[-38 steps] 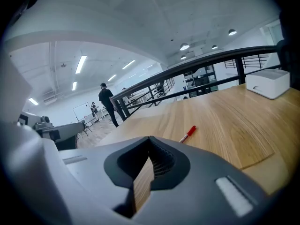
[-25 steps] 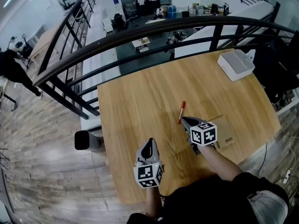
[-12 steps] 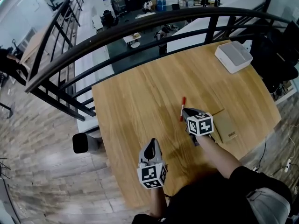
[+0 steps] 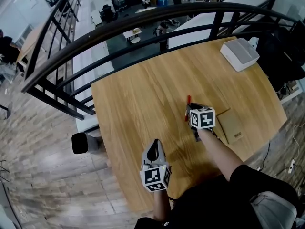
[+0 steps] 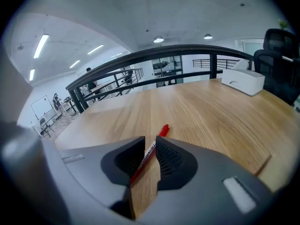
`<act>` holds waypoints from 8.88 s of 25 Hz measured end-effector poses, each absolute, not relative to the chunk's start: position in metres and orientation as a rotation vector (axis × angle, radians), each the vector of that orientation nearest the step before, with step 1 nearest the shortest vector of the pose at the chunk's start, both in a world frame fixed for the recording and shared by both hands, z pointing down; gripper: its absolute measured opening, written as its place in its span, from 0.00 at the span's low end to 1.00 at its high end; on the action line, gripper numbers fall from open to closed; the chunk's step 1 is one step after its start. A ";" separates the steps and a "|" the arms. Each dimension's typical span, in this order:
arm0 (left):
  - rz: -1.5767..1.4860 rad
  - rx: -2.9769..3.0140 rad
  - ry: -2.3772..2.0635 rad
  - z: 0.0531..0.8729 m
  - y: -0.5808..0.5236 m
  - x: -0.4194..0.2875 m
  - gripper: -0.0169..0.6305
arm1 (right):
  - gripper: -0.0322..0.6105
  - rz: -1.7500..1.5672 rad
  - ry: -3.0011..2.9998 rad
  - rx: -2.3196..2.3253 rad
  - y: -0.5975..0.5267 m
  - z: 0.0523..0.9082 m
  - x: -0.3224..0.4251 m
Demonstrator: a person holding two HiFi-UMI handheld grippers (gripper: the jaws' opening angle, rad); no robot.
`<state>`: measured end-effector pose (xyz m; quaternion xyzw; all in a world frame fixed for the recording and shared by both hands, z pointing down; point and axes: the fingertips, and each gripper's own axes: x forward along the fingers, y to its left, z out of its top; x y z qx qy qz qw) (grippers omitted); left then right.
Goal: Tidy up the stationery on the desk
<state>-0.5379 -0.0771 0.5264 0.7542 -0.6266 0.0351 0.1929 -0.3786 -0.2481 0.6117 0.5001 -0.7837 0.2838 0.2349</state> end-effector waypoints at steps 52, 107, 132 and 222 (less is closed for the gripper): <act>0.144 2.039 -1.837 0.520 -0.058 -0.537 0.02 | 0.13 0.817 -2.215 1.346 -0.225 0.598 -0.358; 0.284 2.133 -1.899 0.484 -0.096 -0.280 0.02 | 0.13 0.952 -2.461 1.211 -0.200 0.578 -0.110; 0.323 2.134 -1.946 0.493 -0.106 -0.187 0.02 | 0.13 1.000 -2.429 1.173 -0.203 0.610 -0.016; 0.274 2.093 -2.007 0.488 -0.075 -0.161 0.02 | 0.07 0.712 -2.669 0.968 -0.169 0.549 -0.016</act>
